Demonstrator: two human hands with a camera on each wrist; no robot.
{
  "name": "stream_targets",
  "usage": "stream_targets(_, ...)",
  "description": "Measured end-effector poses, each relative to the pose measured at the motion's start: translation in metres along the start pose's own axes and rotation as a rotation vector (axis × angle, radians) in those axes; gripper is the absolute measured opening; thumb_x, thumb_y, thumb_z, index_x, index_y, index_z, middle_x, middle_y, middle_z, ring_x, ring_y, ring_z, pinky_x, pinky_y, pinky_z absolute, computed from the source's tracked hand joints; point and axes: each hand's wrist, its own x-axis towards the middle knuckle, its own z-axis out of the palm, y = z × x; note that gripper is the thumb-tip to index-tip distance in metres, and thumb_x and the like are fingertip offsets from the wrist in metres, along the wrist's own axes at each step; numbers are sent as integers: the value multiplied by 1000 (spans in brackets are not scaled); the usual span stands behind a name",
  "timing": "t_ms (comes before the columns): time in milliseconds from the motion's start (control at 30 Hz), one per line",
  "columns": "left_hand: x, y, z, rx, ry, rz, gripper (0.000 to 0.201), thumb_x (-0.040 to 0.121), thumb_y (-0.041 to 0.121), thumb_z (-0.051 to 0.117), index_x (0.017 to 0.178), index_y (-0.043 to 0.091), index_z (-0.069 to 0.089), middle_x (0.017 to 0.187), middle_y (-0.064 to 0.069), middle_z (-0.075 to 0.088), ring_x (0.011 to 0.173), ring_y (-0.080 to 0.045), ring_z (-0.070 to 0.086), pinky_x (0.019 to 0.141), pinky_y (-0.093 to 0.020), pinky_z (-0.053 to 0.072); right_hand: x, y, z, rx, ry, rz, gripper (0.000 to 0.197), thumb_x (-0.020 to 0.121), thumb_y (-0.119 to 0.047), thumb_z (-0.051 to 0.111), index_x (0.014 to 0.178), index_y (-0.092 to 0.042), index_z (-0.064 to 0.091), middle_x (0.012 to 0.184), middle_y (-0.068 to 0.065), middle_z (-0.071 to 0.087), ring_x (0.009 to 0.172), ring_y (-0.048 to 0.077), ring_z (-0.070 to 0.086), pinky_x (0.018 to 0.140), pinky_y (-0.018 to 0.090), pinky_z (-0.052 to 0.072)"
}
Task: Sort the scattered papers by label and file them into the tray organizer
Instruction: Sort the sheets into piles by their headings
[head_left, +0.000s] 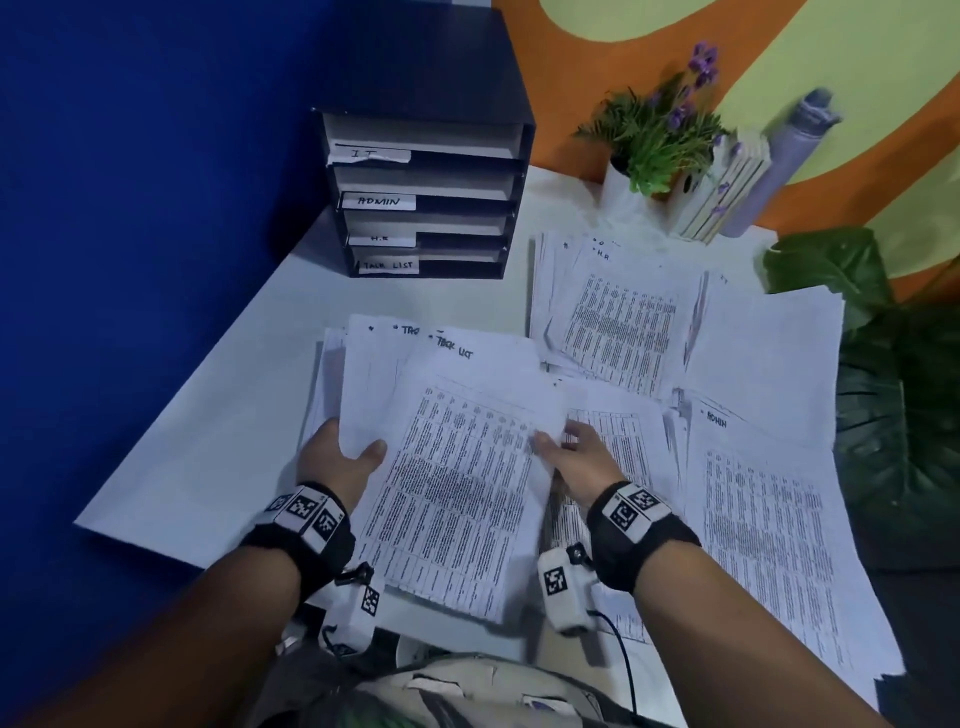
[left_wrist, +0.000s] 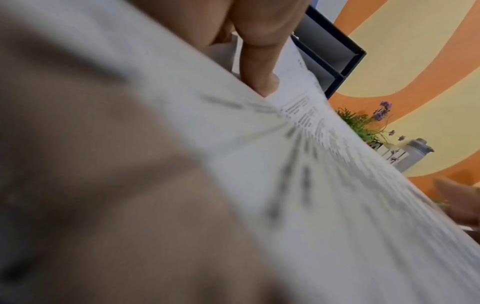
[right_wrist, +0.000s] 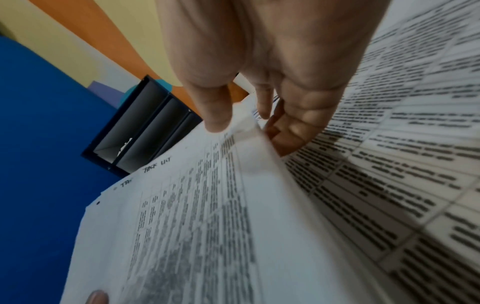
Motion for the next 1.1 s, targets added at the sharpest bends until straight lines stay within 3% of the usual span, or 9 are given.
stream_targets(167,3,-1,1,-27,-4,14,28,91,24,64,117,13,61,103,-1,65,94,-22,61,87,-30,46,-8,3,-14,-61,169,-91,1,87,-9,64,87,-9,64,86,10,68,77,25,63,74,36,54)
stream_targets(467,-5,10,3,1,-113,72,23,91,27,64,111,17,60,103,2,64,98,-22,61,87,-29,46,-7,13,-26,152,139,-69,13,90,-16,64,98,-8,70,91,8,73,84,28,68,84,42,54)
stream_targets(600,-5,10,11,64,-202,9,44,99,39,45,134,13,51,133,-5,56,125,-26,50,107,-38,38,-8,14,-21,252,160,-66,11,90,-19,64,99,-14,68,96,8,74,91,31,69,88,52,54)
stream_targets(733,-12,17,18,9,-300,18,38,101,42,36,96,14,61,91,4,53,98,-20,50,86,-28,36,-14,10,-18,338,126,-99,22,90,-13,65,111,-11,61,105,12,71,94,30,69,86,49,56)
stream_targets(800,-12,20,16,62,-313,28,53,100,49,31,112,9,63,102,3,54,105,-25,54,87,-28,37,-16,8,-16,278,100,-117,25,89,-7,65,113,-11,61,104,10,70,95,27,68,86,44,55)
stream_targets(867,-2,14,12,289,-175,132,52,92,58,38,101,17,68,108,-1,63,105,-28,59,86,-32,44,-15,9,-13,105,124,-129,22,87,-8,66,108,-11,64,97,11,69,91,30,66,86,44,55)
stream_targets(933,4,5,3,535,-32,133,38,86,47,60,118,26,62,134,-3,50,121,-27,49,99,-40,42,-12,13,-11,6,154,-122,20,86,-8,67,105,-13,65,94,8,69,89,29,66,87,43,55)
stream_targets(1000,7,-5,-6,656,-41,24,70,81,40,72,141,26,40,149,-6,28,134,-31,32,109,-46,33,-11,18,-8,-39,166,-123,23,85,-7,65,107,-14,64,96,7,69,91,27,66,88,44,55)
stream_targets(1100,12,-10,-13,692,-26,-8,96,75,39,79,149,24,21,148,-11,26,134,-33,31,109,-48,32,-8,26,-4,-94,169,-133,33,85,-7,63,118,-9,60,104,8,68,94,25,65,91,42,54)
